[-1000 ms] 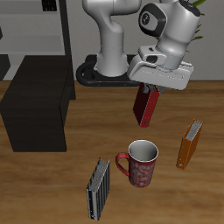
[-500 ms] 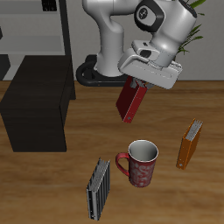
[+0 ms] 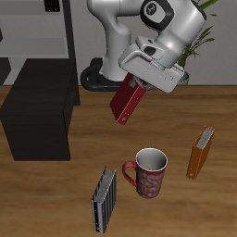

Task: Place the red book in the top region of the shelf

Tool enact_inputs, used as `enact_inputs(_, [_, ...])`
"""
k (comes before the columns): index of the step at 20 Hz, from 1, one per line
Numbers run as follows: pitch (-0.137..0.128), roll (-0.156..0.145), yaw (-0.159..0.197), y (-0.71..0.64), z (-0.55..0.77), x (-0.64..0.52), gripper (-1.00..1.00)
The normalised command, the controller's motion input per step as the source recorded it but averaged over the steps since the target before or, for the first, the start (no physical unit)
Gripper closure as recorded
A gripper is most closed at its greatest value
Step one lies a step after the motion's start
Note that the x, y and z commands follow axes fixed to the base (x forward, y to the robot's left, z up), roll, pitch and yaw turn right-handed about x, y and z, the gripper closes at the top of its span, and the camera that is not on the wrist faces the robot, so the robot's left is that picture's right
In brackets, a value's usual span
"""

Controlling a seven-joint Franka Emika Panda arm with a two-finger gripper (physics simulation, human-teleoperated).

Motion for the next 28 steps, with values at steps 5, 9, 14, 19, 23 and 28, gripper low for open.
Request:
enact_inputs(5, [-0.008,-0.089,-0.012,-0.10,0.08,-0.01,1.00])
enact_inputs(9, [0.017,-0.087,-0.015,-0.08,-0.04,0.06,1.00])
enact_inputs(14, [-0.011,-0.075,-0.013,0.05,0.02,-0.01,1.00])
enact_inputs(19, [-0.008,-0.066,0.000,-0.04,-0.02,0.10,1.00])
enact_inputs(23, [0.014,-0.074,0.001,-0.04,-0.12,0.12,1.00])
enact_inputs(28, [0.001,-0.039,0.005,0.01,-0.06,0.10,1.00])
